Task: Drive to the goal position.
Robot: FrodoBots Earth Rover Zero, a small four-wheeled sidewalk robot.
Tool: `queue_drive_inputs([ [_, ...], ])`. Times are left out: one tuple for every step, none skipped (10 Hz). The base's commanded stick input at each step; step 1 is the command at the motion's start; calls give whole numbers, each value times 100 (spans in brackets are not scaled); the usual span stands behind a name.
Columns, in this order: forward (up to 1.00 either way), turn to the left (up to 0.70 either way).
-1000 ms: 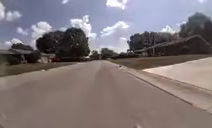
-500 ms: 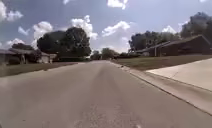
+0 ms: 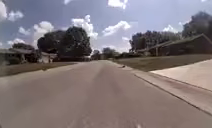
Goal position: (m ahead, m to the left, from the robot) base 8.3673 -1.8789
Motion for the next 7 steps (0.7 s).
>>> queue_drive_inputs([
  [70,0],
  [70,0],
  [70,0],
  [70,0],
  [70,0],
  [70,0],
  [70,0],
])
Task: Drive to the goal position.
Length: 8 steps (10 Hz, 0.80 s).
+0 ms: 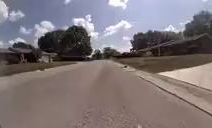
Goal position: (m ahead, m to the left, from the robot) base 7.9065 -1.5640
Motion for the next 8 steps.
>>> queue_drive_inputs([
  [70,0],
  [70,0],
  [70,0],
  [70,0],
  [70,0],
  [70,0],
  [70,0],
  [70,0],
])
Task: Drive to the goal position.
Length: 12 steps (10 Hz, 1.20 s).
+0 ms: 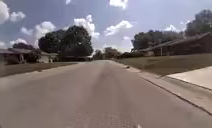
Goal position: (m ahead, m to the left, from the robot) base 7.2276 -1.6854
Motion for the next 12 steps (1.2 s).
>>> queue_drive_inputs([
  [70,0],
  [70,0],
  [70,0],
  [70,0],
  [70,-2],
  [70,-13],
  [70,-23],
  [70,-34],
  [70,-34],
  [70,-5],
  [70,0],
  [70,0],
])
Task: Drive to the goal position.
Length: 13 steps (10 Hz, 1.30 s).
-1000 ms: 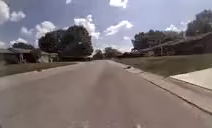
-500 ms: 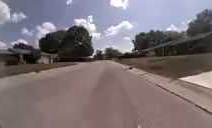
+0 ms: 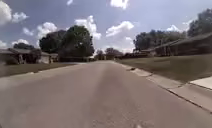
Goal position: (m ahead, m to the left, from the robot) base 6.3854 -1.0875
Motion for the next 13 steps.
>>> queue_drive_inputs([
  [70,0],
  [70,0],
  [70,0],
  [70,0],
  [70,0],
  [70,0],
  [70,0],
  [70,0],
  [70,0],
  [70,0],
  [70,0],
  [70,0],
  [70,0],
])
